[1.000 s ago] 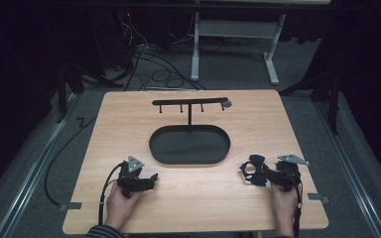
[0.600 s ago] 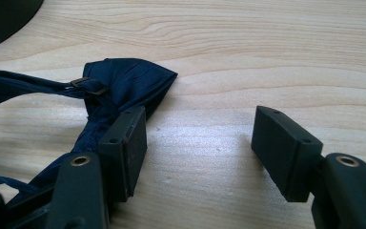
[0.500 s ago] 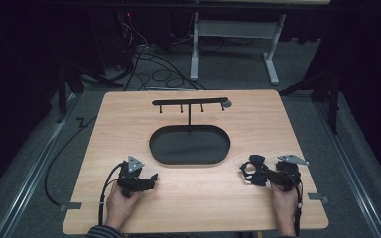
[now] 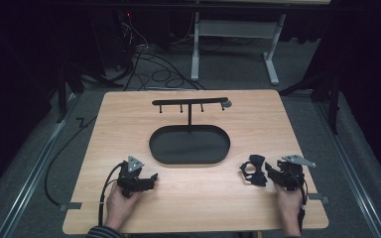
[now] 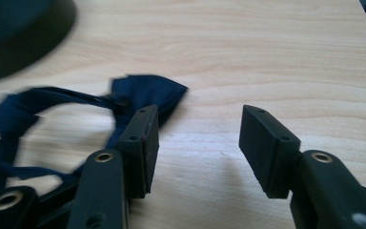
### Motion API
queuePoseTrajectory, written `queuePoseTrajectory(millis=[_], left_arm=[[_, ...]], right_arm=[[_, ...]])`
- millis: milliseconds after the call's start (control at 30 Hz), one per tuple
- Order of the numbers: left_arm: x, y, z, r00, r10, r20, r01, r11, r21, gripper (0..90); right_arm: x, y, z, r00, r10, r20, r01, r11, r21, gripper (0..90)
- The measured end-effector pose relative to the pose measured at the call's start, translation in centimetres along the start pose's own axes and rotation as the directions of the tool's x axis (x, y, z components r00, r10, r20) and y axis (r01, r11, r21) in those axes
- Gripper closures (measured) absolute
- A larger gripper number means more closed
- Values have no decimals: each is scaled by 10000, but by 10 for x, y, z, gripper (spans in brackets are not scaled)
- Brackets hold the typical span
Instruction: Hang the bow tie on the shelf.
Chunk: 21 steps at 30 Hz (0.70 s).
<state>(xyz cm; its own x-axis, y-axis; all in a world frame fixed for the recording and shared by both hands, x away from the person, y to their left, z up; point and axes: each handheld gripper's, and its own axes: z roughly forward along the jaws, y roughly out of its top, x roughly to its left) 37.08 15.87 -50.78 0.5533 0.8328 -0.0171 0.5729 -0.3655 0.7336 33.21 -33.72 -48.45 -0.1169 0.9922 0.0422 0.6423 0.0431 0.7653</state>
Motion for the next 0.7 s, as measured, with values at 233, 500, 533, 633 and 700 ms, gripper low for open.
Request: queuePoseTrajectory(millis=[233, 500, 533, 633, 700], left_arm=[[0, 0, 0, 10000, -3, -1, 3, 10000, -1, 200], [0, 0, 0, 10000, -4, -6, 4, 10000, -2, 200], [0, 0, 0, 10000, -4, -5, 4, 10000, -3, 200], [0, 0, 0, 10000, -3, -7, 3, 10000, -2, 200], [0, 0, 0, 10000, -5, 0, 5, 10000, -3, 200]], right_arm=[[17, 9, -16, 9947, -658, -791, 634, 9975, -324, 519], [46, 15, -19, 9785, -1031, -1784, 987, 9946, -331, 549], [49, 15, -19, 9766, -1103, -1846, 1064, 9938, -308, 552], [55, 14, -18, 9730, -1245, -1942, 1221, 9922, -242, 560], [62, 11, -16, 9684, -1358, -2090, 1366, 9906, -107, 571]])
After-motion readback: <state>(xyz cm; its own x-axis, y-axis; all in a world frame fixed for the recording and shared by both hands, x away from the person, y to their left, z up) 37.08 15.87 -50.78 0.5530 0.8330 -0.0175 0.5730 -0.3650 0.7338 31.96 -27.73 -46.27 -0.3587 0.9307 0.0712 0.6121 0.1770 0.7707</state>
